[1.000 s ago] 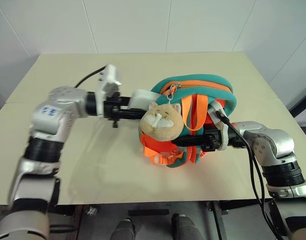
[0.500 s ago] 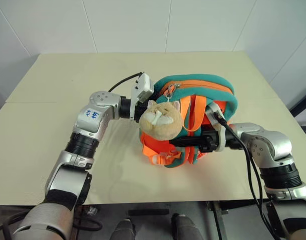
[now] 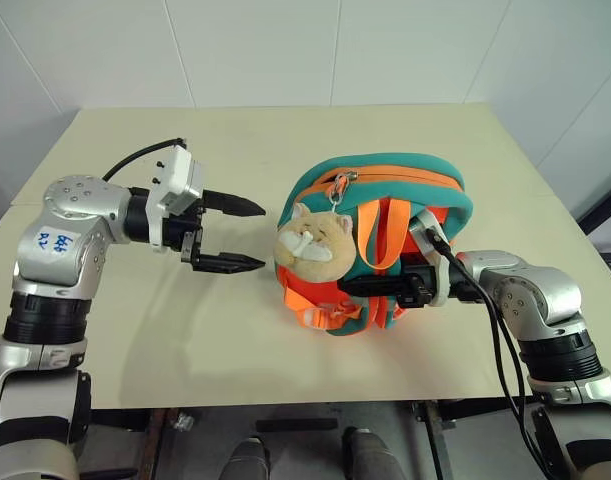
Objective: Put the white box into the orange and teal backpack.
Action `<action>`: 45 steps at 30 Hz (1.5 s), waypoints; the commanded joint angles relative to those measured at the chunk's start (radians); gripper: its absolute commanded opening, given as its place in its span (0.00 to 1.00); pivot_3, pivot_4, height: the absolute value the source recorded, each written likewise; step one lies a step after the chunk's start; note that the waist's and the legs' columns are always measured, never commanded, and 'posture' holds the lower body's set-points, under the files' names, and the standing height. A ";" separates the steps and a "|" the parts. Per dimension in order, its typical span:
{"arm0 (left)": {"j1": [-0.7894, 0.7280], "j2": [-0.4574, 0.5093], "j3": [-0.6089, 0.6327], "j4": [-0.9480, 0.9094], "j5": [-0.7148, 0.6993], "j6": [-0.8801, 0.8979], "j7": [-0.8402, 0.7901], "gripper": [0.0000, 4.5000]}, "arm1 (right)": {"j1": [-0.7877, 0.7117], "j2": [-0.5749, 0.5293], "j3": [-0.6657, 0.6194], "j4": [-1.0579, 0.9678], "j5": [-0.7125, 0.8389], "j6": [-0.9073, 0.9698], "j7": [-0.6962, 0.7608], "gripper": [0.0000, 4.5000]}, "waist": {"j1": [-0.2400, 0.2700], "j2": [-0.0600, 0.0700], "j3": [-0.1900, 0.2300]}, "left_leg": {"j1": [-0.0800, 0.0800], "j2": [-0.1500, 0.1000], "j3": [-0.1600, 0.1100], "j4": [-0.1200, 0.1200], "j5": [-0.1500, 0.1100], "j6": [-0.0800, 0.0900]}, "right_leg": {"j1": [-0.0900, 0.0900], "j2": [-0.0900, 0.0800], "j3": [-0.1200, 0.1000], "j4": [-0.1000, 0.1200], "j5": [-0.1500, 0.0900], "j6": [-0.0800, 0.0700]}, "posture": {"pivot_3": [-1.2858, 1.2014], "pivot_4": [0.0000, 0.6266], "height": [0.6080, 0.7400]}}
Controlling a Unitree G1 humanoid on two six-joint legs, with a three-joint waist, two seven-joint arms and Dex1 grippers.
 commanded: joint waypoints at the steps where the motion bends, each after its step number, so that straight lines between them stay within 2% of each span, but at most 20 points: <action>1: 0.025 -0.007 0.089 -0.153 -0.124 0.100 0.088 0.99 | -0.009 0.000 0.016 0.003 -0.015 -0.006 0.008 0.00 | 0.000 0.000 0.000 | 0.000 0.000 0.000 0.000 0.000 0.000 | 0.000 0.000 0.000 0.000 0.000 0.000 | 0.52 0.24 1.00; 7: 0.044 -0.101 0.093 -0.240 -0.181 0.135 0.241 0.99 | -0.022 0.006 0.029 0.024 -0.023 -0.012 0.017 0.00 | 0.000 0.000 0.000 | 0.004 0.000 0.000 0.000 0.001 0.000 | 0.002 0.000 0.000 0.002 0.000 0.000 | 0.52 0.24 1.00; 13: 0.069 -0.140 0.047 -0.270 -0.184 0.131 0.276 0.99 | -0.030 0.015 0.033 0.029 -0.029 -0.013 0.020 0.00 | -0.002 0.000 0.000 | 0.007 0.000 0.001 0.000 0.001 0.000 | 0.004 0.000 0.000 0.002 0.000 -0.001 | 0.52 0.24 1.00; 17: 0.071 -0.145 0.033 -0.257 -0.159 0.092 0.279 0.82 | -0.026 0.016 0.031 0.024 -0.030 -0.012 0.016 0.00 | -0.001 0.000 0.000 | 0.007 0.000 0.001 0.000 0.001 0.000 | 0.004 0.000 0.000 0.002 0.000 -0.001 | 0.52 0.24 1.00; 27: 0.047 -0.131 0.023 -0.244 -0.167 0.065 0.257 0.22 | -0.016 0.016 0.022 0.016 -0.033 -0.017 0.005 0.00 | -0.001 0.000 0.000 | 0.007 0.000 0.001 0.000 0.001 0.000 | 0.005 0.000 0.000 0.002 0.000 -0.002 | 0.52 0.24 1.00; 30: 0.010 -0.088 0.047 -0.191 -0.151 0.056 0.231 0.09 | -0.011 0.014 0.021 0.011 -0.033 -0.018 0.003 0.00 | -0.001 0.000 0.000 | 0.007 0.000 0.001 0.000 0.001 0.000 | 0.005 0.000 0.000 0.002 0.000 -0.002 | 0.52 0.24 1.00; 34: -0.061 0.028 0.084 -0.027 -0.095 0.012 0.165 0.09 | 0.002 0.009 0.018 -0.001 -0.030 -0.017 0.000 0.00 | -0.003 0.000 0.000 | 0.008 0.000 0.001 0.000 0.001 0.000 | 0.005 0.000 0.000 0.002 -0.001 -0.002 | 0.52 0.24 1.00; 40: -0.062 0.167 0.047 0.213 0.039 -0.126 0.061 0.09 | 0.022 0.009 0.008 -0.023 -0.023 -0.016 -0.019 0.00 | -0.005 0.000 0.000 | 0.008 0.000 0.001 -0.002 0.001 0.000 | 0.004 0.000 0.000 0.002 -0.001 -0.002 | 0.52 0.24 1.00; 42: -0.038 0.179 0.018 0.281 0.083 -0.143 0.048 0.09 | 0.035 0.009 0.003 -0.038 -0.017 -0.013 -0.029 0.00 | -0.005 0.000 0.000 | 0.008 0.000 0.001 -0.003 0.001 0.000 | 0.004 0.000 0.000 0.002 -0.001 -0.002 | 0.52 0.24 1.00; 45: 0.036 0.137 -0.023 0.366 0.143 -0.222 0.046 0.09 | 0.049 0.006 -0.006 -0.053 -0.011 -0.014 -0.042 0.00 | -0.003 0.000 0.000 | 0.008 0.000 0.001 -0.003 0.000 0.000 | 0.004 0.000 0.000 0.002 -0.001 -0.002 | 0.52 0.24 1.00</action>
